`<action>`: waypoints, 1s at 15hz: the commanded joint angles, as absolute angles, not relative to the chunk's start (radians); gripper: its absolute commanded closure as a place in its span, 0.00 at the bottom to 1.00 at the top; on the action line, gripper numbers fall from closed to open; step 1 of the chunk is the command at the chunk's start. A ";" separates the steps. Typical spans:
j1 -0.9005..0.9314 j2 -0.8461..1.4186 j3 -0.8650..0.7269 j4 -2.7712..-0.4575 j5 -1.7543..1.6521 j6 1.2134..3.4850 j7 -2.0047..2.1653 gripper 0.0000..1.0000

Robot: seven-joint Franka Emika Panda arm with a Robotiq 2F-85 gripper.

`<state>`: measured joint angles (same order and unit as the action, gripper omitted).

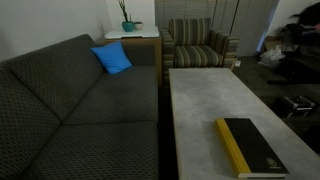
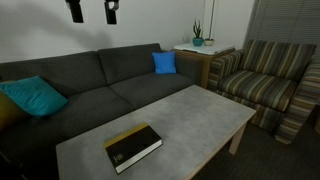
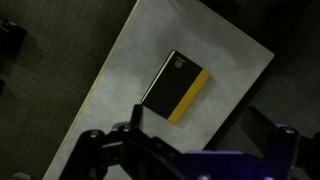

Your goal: Open the book on the table

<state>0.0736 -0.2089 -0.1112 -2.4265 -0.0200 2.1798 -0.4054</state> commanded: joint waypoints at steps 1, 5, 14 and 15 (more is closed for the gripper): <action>0.047 -0.076 -0.116 -2.384 0.003 2.225 -0.512 0.00; 0.019 0.062 -0.104 -2.336 0.014 2.275 -0.589 0.00; -0.011 0.149 -0.071 -2.306 -0.053 2.301 -0.572 0.00; -0.014 0.165 -0.065 -2.298 -0.059 2.303 -0.591 0.00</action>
